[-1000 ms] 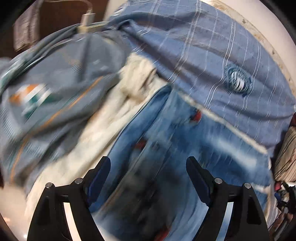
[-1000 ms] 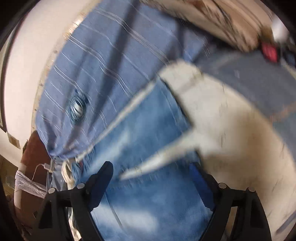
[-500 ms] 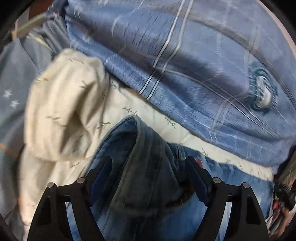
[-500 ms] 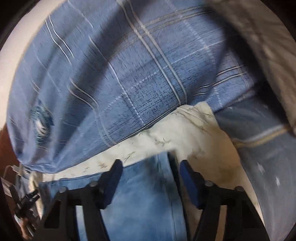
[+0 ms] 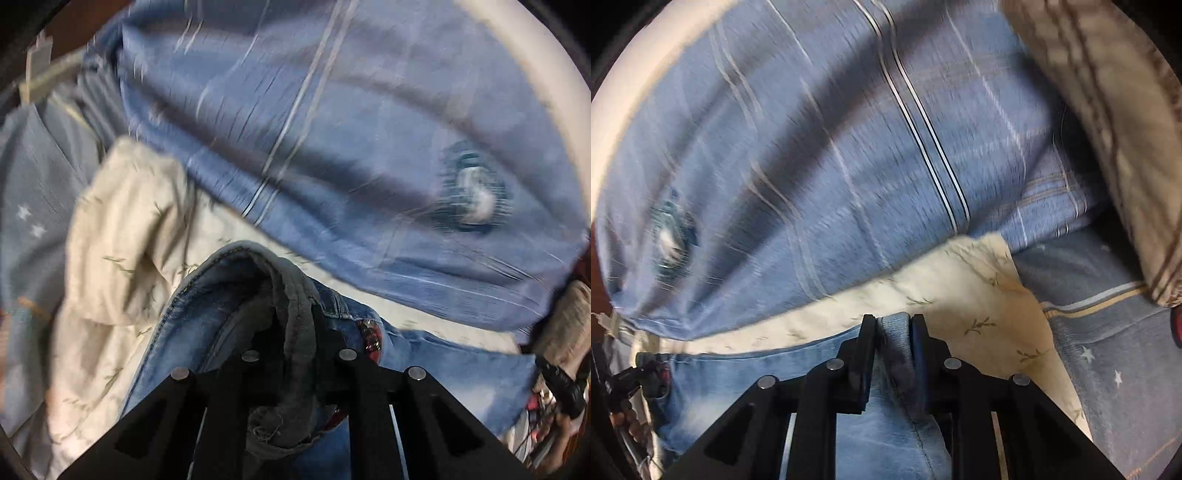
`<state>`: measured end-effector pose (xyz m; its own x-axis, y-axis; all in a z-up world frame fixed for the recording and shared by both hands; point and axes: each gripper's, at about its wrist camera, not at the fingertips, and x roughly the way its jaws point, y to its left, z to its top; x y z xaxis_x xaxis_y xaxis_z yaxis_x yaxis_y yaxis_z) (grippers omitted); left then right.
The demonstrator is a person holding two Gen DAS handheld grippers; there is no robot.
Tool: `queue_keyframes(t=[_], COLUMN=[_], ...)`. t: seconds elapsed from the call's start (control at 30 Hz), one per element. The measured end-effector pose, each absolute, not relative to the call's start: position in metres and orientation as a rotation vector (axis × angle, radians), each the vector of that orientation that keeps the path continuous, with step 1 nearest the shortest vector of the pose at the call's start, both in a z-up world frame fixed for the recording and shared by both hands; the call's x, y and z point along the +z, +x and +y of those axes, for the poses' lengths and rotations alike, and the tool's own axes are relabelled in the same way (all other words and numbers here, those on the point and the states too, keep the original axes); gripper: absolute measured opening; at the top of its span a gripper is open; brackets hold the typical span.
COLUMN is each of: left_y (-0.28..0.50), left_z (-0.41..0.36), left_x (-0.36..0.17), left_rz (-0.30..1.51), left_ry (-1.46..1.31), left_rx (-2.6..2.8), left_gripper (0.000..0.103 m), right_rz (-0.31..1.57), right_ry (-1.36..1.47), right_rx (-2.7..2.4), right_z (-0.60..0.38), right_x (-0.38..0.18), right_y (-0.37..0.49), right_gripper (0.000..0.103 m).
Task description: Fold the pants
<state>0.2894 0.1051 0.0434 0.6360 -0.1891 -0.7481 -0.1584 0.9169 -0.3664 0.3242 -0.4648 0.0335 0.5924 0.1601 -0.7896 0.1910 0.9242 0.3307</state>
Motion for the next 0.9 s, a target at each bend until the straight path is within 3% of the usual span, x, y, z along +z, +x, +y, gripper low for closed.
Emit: queue_keyframes(t=[0.23,0.43,0.5,0.57,0.6,0.63,0.67,0.9], left_y=[0.191,0.088,0.07,0.06,0.056,0.05,0.043,-0.001], left_z=[0.115,0.137,0.144,0.152,0.156,0.16,0.162,0.142], left_x=[0.098,0.064,0.042,0.016,0.006,-0.002,-0.005,0.021], left_rz=[0.75,0.802,0.854,0.927,0.966,0.988,0.982,0.841], left_ry=[-0.451,-0.508,-0.539,-0.619,-0.669,-0.728,-0.768,-0.93], left_rx=[-0.121,-0.163,-0.141,-0.102,-0.072,-0.029,-0.011,0.151], left_gripper=[0.012,0.014,0.02,0.033,0.05,0.062,0.064,0.073], right_rz=[0.81,0.75,0.78,0.867,0.908,0.973,1.012,0.876], right_ry=[0.482,0.553,0.591,0.629,0.645,0.68,0.714,1.103], right_rx=[0.049,0.107,0.126,0.136,0.126,0.095,0.064,0.077], right_z=[-0.471,-0.487,-0.49,-0.491,-0.492,-0.494,-0.497,-0.516], right_x=[0.085,0.095,0.079,0.048,0.034,0.015,0.005,0.002], right_y=[0.247,0.134,0.094,0.064,0.055,0.043,0.034,-0.015], right_gripper=[0.02,0.02,0.021,0.025,0.032,0.066,0.086,0.086])
